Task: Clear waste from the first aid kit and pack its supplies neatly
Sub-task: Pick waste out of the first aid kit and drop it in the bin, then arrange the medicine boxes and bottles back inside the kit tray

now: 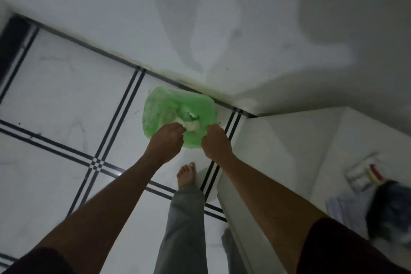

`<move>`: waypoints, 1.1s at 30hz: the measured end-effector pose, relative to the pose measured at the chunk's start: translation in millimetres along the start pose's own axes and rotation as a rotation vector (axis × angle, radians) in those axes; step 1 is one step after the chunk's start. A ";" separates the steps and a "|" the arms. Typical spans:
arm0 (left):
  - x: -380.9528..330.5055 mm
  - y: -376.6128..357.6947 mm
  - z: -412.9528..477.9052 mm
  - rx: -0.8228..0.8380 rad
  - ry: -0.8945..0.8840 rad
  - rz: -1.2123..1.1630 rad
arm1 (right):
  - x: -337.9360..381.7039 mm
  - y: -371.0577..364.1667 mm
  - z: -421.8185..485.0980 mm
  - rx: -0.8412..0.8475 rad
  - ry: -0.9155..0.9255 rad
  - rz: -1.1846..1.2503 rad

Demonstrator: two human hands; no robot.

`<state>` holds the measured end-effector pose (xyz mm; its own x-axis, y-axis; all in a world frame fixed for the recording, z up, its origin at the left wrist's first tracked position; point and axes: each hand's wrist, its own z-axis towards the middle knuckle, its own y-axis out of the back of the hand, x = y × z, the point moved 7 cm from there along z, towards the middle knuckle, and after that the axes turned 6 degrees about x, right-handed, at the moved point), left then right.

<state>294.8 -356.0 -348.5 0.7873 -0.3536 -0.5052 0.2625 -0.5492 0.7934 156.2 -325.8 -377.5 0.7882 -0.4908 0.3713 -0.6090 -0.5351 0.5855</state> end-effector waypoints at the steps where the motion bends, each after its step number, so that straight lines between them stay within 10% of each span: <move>1: -21.5 16.7 -7.8 -0.005 -0.015 0.009 | 4.3 12.0 -17.5 -0.020 0.054 -0.035; 18: -437.4 83.5 -187.9 -0.286 -0.349 0.068 | -131.2 204.2 -422.6 -0.557 0.376 0.177; 33: -476.4 -8.1 -188.2 0.160 -0.246 0.173 | -295.5 223.6 -487.5 -0.735 0.123 0.381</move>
<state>22.6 -40.6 -50.3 0.6495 -0.6131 -0.4498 0.0308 -0.5699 0.8212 -169.6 34.8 -5.0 0.5700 -0.4457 0.6903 -0.6565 0.2581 0.7088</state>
